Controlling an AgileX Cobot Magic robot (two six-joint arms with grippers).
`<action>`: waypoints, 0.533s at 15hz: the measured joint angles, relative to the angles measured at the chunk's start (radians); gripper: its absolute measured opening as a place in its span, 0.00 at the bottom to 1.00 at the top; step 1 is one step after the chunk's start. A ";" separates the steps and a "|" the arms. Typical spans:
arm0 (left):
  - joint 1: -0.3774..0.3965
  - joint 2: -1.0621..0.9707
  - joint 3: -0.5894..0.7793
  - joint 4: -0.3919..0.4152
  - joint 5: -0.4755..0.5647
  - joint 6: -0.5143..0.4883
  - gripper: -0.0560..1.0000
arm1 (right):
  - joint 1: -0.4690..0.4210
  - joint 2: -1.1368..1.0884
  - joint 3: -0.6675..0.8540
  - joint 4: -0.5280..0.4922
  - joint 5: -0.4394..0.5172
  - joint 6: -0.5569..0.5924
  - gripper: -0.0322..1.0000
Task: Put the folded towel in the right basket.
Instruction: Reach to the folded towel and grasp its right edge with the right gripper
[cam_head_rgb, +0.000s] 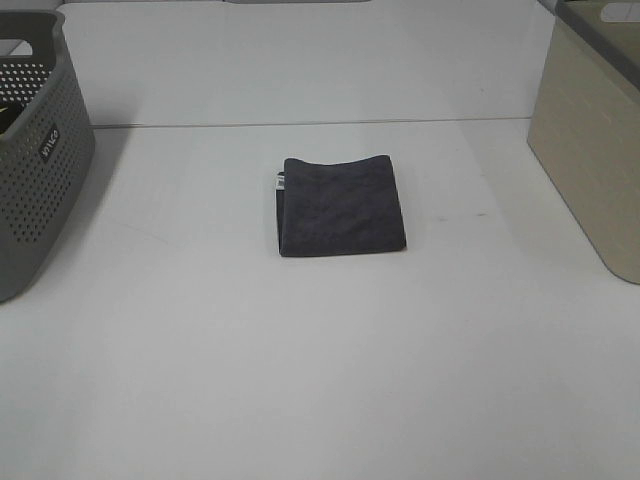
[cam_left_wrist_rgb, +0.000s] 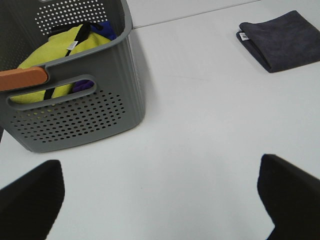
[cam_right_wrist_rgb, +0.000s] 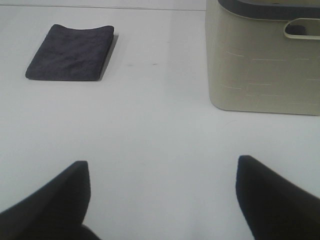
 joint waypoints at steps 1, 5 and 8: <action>0.000 0.000 0.000 0.000 0.000 0.000 0.99 | 0.000 0.000 0.000 0.000 0.000 0.000 0.76; 0.000 0.000 0.000 0.000 0.000 0.000 0.99 | 0.000 0.000 0.000 0.000 0.000 0.000 0.76; 0.000 0.000 0.000 0.000 0.000 0.000 0.99 | 0.000 0.000 0.000 0.000 0.000 0.000 0.76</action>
